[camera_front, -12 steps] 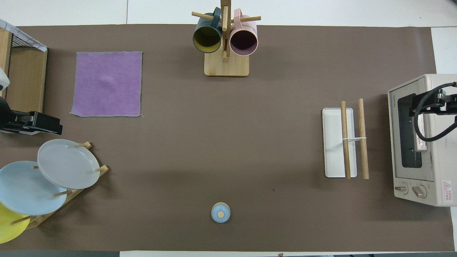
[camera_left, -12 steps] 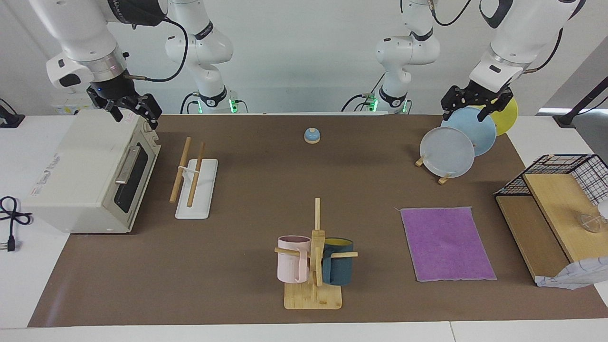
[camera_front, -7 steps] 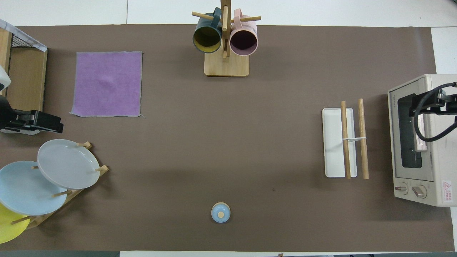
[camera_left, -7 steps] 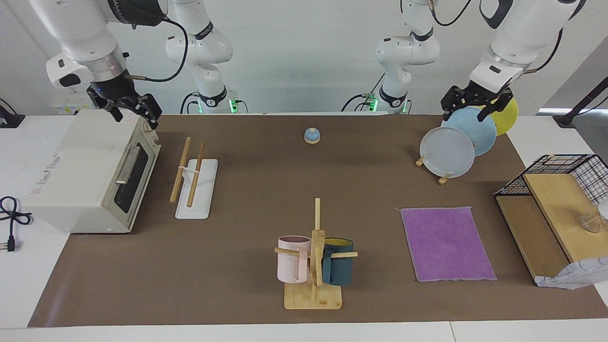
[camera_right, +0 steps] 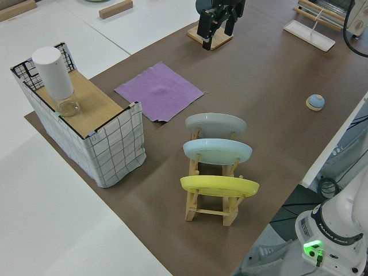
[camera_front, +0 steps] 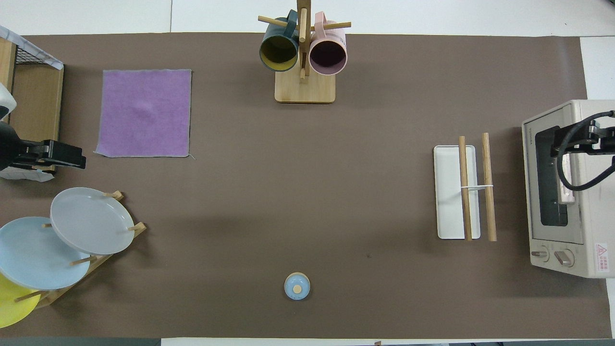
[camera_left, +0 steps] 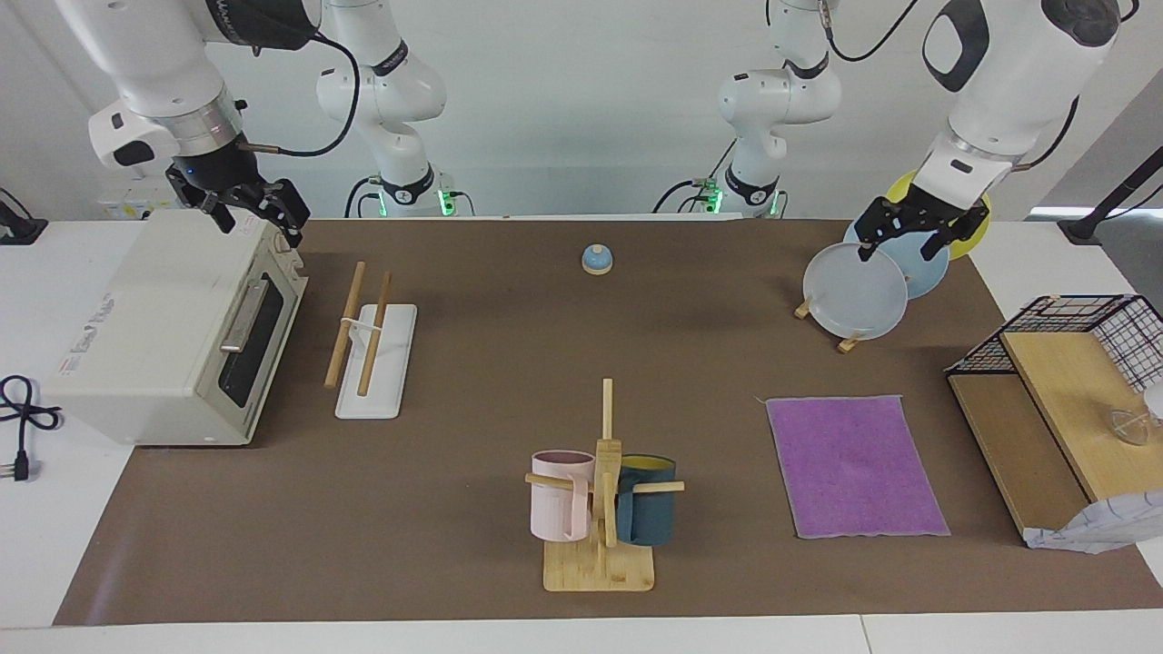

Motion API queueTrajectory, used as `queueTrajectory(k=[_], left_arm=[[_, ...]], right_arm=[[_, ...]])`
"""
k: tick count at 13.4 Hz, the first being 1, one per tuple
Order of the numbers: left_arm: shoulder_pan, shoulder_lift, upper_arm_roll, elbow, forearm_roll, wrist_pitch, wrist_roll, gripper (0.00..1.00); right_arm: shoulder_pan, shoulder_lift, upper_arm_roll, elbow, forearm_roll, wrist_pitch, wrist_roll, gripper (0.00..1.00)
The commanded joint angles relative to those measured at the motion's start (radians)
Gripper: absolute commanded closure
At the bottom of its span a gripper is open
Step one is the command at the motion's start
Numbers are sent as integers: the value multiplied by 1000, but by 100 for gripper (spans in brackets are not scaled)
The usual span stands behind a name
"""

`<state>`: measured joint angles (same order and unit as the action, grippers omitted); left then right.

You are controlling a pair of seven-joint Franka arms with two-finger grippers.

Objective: Fold towel and hang on rack

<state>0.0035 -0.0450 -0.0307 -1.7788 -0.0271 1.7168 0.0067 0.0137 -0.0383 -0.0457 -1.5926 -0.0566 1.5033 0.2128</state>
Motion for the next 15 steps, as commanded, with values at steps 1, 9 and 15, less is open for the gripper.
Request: queueTrajectory(k=[1, 9, 15], left_arm=[[45, 127, -2, -22, -22, 117, -7, 0], [113, 388, -2, -43, -22, 434, 25, 0], [164, 384, -3, -180, -24, 557, 25, 1]], right_arm=[[-14, -3, 4, -7, 21, 5, -20, 0], [-14, -3, 4, -7, 21, 6, -20, 0], [-14, -3, 4, -7, 21, 6, -20, 0]])
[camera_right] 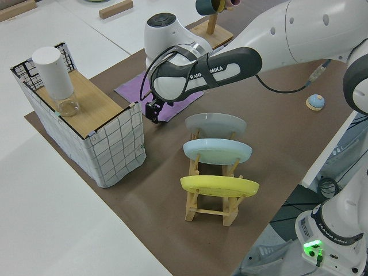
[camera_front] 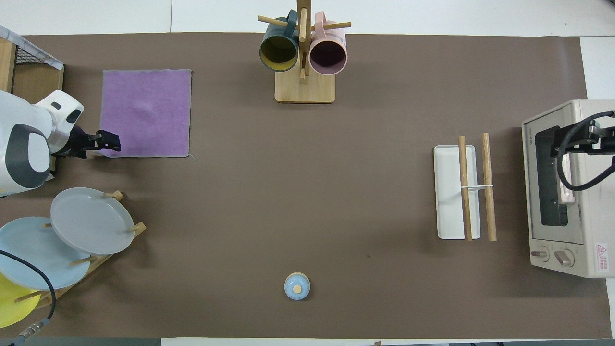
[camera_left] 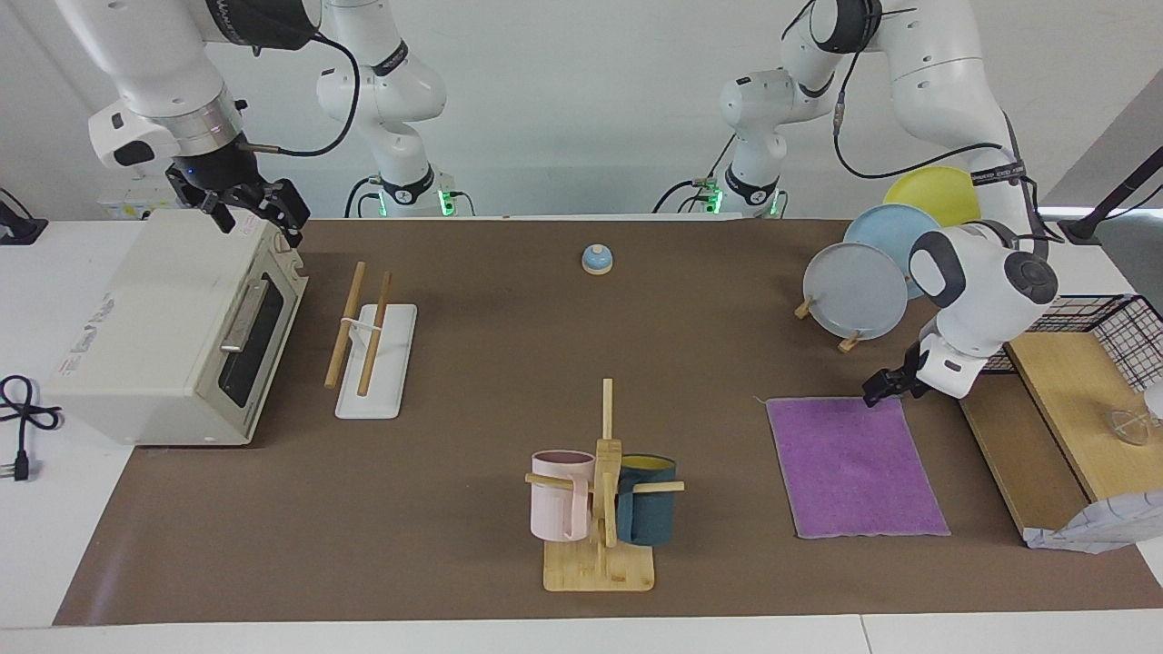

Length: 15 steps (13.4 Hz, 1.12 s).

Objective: Fold towel and hang on rack
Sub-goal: 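Reach the left gripper to the purple towel's corner and grasp it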

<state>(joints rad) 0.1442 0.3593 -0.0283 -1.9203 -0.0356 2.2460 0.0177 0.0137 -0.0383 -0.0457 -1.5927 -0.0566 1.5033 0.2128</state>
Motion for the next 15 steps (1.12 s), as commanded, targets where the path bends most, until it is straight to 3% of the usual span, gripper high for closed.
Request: queueTrajectory(k=[1, 4, 8, 13, 15], left_arm=[[25, -20, -5, -40, -17, 24, 7, 4], [23, -16, -5, -32, -105, 30, 1, 13], [20, -8, -4, -29, -106, 46, 1, 19], [14, 7, -4, 17, -81, 29, 5, 36], [12, 13, -4, 20, -63, 36, 5, 38]], right_arm=[[-14, -3, 4, -7, 21, 6, -20, 0], [-14, -3, 4, -7, 21, 6, -20, 0], [-14, -3, 4, -7, 21, 5, -20, 0], [-14, -3, 4, -6, 21, 6, -20, 0], [-14, -3, 4, -7, 21, 6, -20, 0]])
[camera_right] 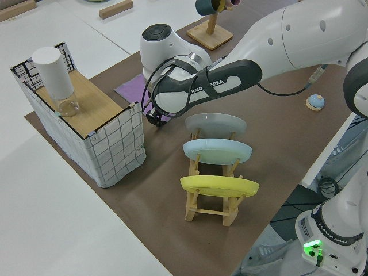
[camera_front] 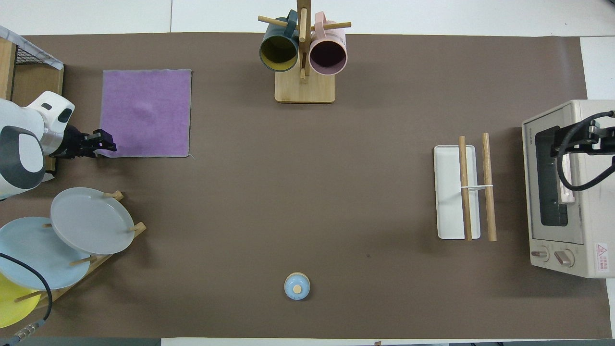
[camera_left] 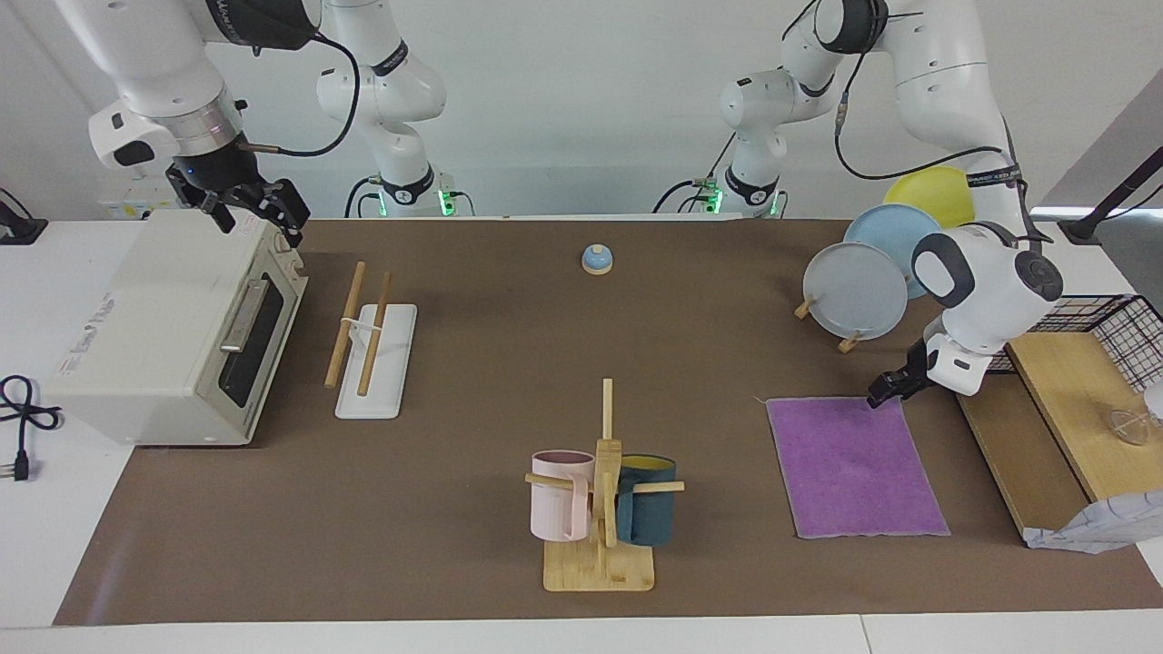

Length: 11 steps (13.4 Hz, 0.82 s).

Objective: Fold towel and hang on rack
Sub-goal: 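Reach the left gripper to the purple towel's corner and grasp it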

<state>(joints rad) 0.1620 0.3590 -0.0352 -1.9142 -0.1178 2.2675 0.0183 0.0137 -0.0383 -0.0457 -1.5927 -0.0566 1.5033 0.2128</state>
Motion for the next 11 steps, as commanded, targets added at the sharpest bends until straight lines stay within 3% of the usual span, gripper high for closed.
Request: queueTrajectory(k=[1, 5, 6, 10, 11], left_arm=[[-9, 15, 3, 17, 21, 18, 3, 38], [-7, 15, 3, 11, 21, 20, 2, 39], [-7, 15, 3, 7, 21, 23, 0, 43], [2, 17, 3, -2, 20, 32, -20, 83], [5, 17, 3, -5, 20, 35, -20, 96]], right_arm=[[-14, -3, 4, -7, 21, 5, -20, 0], [-14, -3, 4, -6, 21, 6, -20, 0], [-14, -3, 4, -7, 21, 6, -20, 0], [-12, -3, 4, -7, 21, 6, -20, 0], [-14, -3, 4, -7, 21, 5, -20, 0]])
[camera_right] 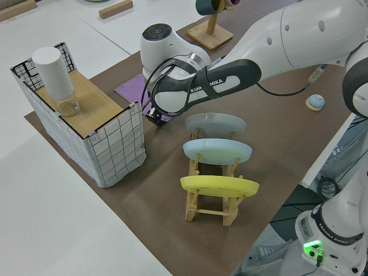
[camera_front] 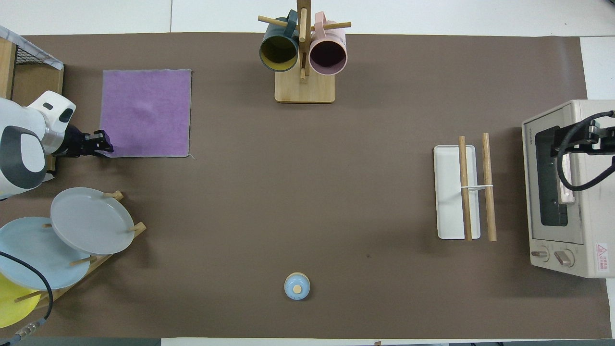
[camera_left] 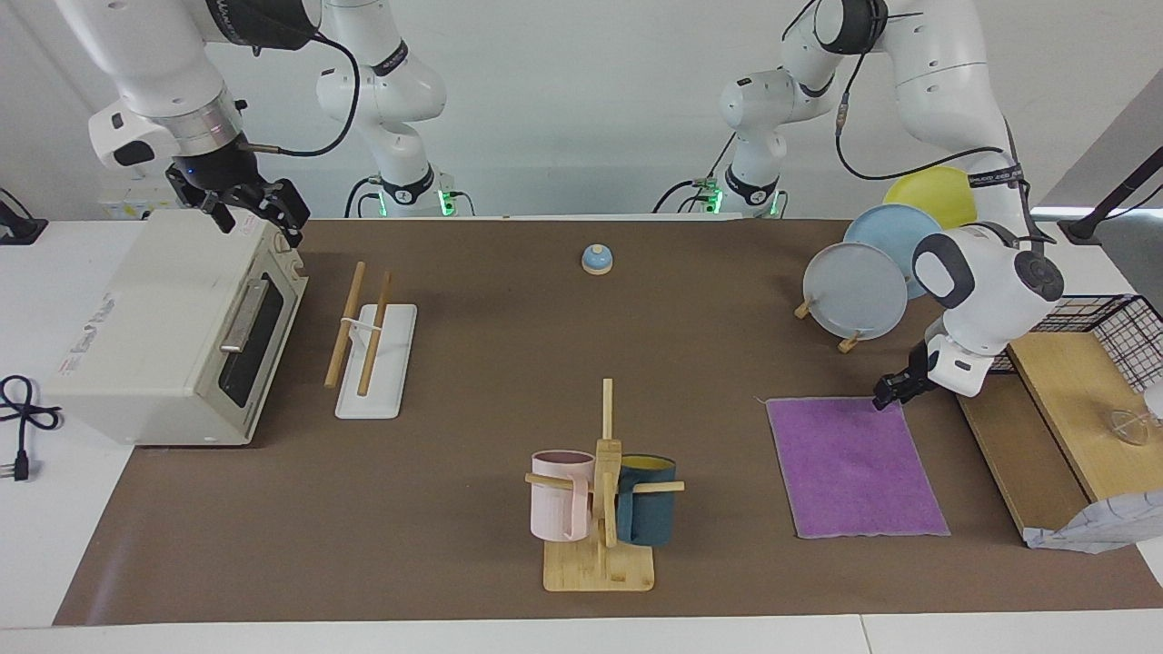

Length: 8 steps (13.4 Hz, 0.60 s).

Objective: Fold towel and hang on rack
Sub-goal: 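Reach the left gripper to the purple towel's corner and grasp it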

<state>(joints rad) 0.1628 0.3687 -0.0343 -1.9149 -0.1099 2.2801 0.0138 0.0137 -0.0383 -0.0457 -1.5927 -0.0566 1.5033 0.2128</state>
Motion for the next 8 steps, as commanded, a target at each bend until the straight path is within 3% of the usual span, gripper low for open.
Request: queueTrajectory(k=[1, 4, 8], left_arm=[[6, 7, 2, 0, 12, 18, -15, 100], [6, 7, 2, 11, 15, 15, -8, 100], [-9, -46, 2, 16, 81, -7, 38, 100]], right_arm=[[-14, -3, 4, -7, 21, 5, -20, 0], [-14, -3, 4, -7, 21, 6, -20, 0], [-14, -3, 4, -7, 21, 5, -20, 0]])
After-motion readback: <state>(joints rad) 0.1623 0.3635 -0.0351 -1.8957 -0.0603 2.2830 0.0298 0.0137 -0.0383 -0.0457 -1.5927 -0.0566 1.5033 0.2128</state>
